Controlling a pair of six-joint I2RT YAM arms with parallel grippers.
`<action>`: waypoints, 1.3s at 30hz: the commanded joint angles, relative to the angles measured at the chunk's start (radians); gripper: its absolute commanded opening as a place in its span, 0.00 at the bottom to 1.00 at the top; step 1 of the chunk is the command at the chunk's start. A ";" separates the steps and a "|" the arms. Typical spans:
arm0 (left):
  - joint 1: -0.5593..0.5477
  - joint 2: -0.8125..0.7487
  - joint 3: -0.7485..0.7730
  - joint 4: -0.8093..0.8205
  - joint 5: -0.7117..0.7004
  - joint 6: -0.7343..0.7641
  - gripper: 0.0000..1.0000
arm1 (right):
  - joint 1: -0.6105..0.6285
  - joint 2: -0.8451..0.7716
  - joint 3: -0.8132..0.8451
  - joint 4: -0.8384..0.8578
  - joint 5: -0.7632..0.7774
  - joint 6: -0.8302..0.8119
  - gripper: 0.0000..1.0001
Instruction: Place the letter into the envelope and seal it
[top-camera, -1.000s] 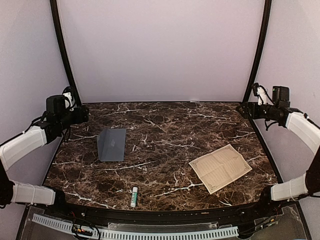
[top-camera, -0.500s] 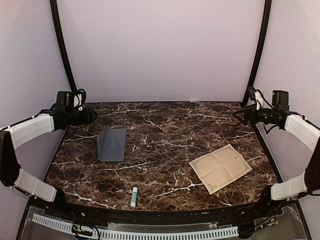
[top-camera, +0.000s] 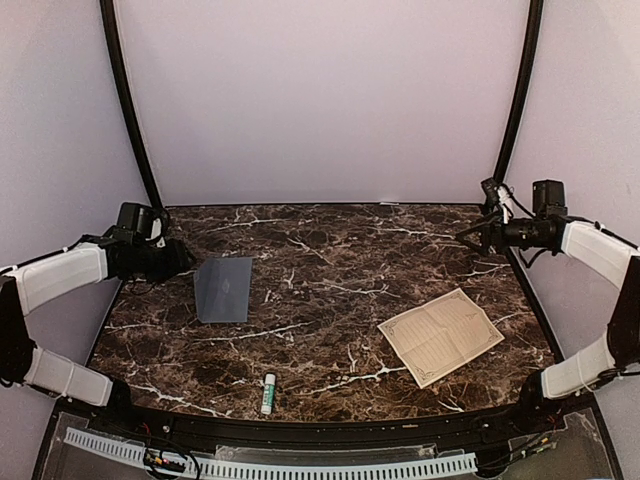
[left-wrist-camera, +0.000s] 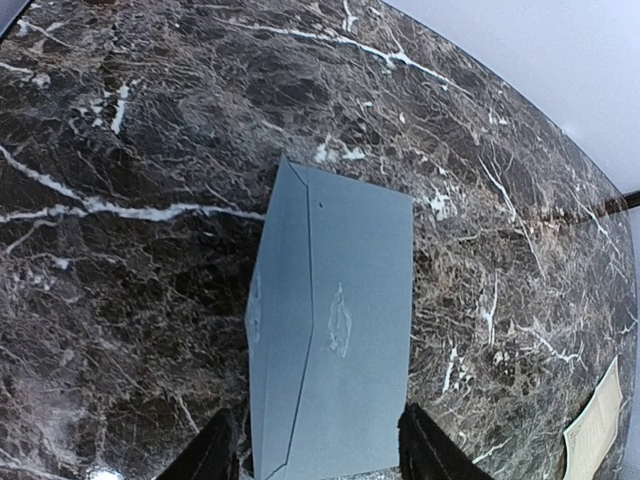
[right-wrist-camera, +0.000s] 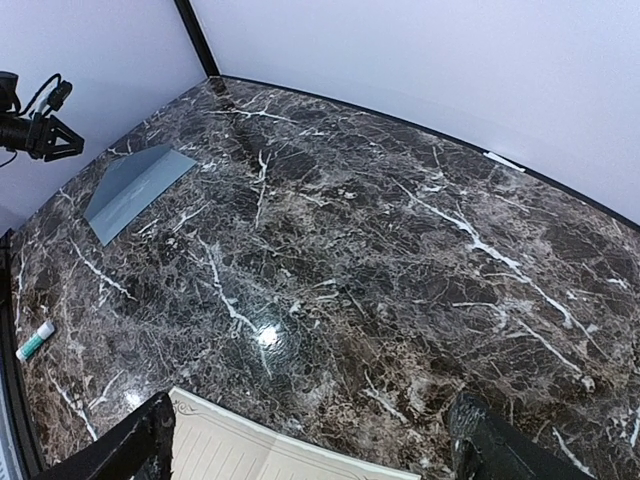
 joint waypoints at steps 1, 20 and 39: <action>-0.071 -0.012 -0.019 -0.020 -0.093 -0.031 0.53 | 0.027 0.017 0.036 -0.033 0.008 -0.053 0.91; -0.547 0.304 0.189 0.284 0.103 0.060 0.52 | 0.051 -0.044 0.053 -0.414 0.440 -0.407 0.81; -0.774 0.521 0.285 0.365 0.250 0.081 0.51 | 0.141 -0.027 -0.159 -0.464 0.665 -0.477 0.65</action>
